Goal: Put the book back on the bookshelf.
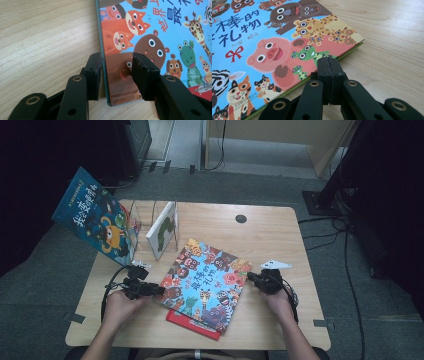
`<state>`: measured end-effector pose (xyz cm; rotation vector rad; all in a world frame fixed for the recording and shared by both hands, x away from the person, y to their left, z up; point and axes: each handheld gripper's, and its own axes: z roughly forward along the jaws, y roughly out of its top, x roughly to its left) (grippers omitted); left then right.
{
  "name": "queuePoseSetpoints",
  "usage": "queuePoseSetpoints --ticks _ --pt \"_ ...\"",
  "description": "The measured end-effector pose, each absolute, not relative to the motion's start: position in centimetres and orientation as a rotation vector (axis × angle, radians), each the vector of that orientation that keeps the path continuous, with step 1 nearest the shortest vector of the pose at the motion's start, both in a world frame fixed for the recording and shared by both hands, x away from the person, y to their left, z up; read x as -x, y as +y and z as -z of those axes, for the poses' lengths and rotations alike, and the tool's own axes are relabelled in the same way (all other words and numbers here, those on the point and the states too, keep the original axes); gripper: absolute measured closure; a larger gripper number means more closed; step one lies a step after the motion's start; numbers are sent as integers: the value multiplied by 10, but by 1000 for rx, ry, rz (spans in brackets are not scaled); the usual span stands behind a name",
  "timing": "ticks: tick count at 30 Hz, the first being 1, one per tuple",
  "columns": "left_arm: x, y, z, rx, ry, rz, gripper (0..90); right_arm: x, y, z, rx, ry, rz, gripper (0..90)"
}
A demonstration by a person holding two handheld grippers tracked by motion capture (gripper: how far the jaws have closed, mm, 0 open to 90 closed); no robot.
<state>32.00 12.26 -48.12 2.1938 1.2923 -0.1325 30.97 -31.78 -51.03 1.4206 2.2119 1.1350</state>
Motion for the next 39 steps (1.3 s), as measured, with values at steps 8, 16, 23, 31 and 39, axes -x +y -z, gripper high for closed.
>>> queuePoseSetpoints --ticks 8,16,23,31,39 --pt "-334 125 479 -2148 1290 150 584 -304 -314 507 -1374 2238 -1142 893" --pt "-348 123 480 -2152 1271 129 571 -297 -315 505 -1400 2254 -1191 894" --pt "-358 123 486 -2146 1282 177 556 -291 -310 505 -1381 2284 -1189 897" --pt "-364 121 489 -2152 1249 195 546 -282 -306 506 -1322 2347 -1164 900" --pt "-370 120 494 -2164 1217 291 500 -274 -303 506 -1277 2382 -1157 900"
